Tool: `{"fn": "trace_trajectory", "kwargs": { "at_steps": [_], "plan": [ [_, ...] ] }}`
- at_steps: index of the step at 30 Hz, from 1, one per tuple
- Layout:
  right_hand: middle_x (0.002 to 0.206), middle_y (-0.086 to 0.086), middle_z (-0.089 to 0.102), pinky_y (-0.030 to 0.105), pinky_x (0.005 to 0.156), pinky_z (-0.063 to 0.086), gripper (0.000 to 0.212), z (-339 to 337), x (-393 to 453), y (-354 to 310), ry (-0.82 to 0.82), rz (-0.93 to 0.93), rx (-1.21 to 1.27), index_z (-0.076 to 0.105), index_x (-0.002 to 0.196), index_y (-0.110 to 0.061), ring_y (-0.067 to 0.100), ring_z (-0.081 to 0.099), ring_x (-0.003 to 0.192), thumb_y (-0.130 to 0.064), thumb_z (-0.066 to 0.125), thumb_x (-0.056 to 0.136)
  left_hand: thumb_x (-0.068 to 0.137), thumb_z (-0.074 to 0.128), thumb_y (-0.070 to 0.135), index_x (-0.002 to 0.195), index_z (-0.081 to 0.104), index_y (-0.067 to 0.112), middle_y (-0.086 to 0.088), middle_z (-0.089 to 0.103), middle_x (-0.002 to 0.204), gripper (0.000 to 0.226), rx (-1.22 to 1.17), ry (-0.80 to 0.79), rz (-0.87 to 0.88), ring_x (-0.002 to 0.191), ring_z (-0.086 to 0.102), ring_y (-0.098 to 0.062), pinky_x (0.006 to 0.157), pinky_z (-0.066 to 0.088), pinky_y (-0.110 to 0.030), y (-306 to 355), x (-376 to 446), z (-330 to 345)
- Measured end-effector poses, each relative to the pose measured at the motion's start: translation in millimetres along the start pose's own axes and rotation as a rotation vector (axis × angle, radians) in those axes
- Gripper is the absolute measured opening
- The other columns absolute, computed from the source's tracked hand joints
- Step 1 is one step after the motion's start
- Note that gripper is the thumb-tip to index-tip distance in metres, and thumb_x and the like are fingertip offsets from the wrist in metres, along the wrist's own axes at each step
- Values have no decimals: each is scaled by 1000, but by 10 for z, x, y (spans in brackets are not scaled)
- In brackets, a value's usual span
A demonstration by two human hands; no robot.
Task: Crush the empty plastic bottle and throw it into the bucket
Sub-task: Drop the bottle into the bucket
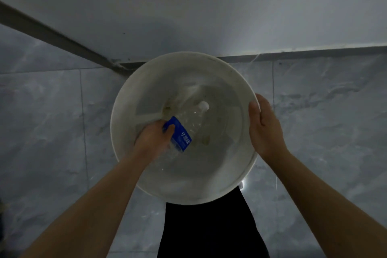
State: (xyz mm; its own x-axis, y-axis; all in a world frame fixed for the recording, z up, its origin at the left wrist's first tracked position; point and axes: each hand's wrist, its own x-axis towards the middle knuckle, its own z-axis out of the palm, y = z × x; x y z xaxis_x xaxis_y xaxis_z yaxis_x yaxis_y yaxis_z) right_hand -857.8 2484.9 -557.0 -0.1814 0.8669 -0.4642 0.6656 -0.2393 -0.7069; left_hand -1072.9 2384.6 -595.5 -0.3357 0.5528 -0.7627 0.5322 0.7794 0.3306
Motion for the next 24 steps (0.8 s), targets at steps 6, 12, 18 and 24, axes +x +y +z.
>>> {"fn": "trace_trajectory", "kwargs": {
  "at_steps": [6,12,18,24],
  "plan": [
    [95,6,60,29,75,45,39,-9,-20,13,25,-62,85,53,106,-19,21,55,88,-37,21,93,95,38,24,119,51,8,-17,62,118,32,163,-86,88,99,61,-32,88,49,-41,39,591,254],
    [90,-7,60,18,72,46,28,16,4,83,28,-55,163,51,97,-41,8,56,85,-40,23,91,98,34,18,121,49,4,-19,57,124,31,304,-264,218,109,51,-31,86,40,-33,-39,1118,586],
    [100,-11,61,19,73,43,40,43,-4,175,41,-4,253,53,112,-40,2,56,93,-51,26,85,98,36,17,121,51,3,-20,58,124,32,387,-246,187,107,56,-33,89,45,-37,-221,1531,739],
    [104,-13,63,5,70,42,43,44,6,225,72,8,335,55,112,-42,-7,56,96,-53,30,79,95,41,15,110,56,0,-23,63,111,25,401,-92,223,90,59,-31,67,39,-30,-286,1805,856]
  ]
}}
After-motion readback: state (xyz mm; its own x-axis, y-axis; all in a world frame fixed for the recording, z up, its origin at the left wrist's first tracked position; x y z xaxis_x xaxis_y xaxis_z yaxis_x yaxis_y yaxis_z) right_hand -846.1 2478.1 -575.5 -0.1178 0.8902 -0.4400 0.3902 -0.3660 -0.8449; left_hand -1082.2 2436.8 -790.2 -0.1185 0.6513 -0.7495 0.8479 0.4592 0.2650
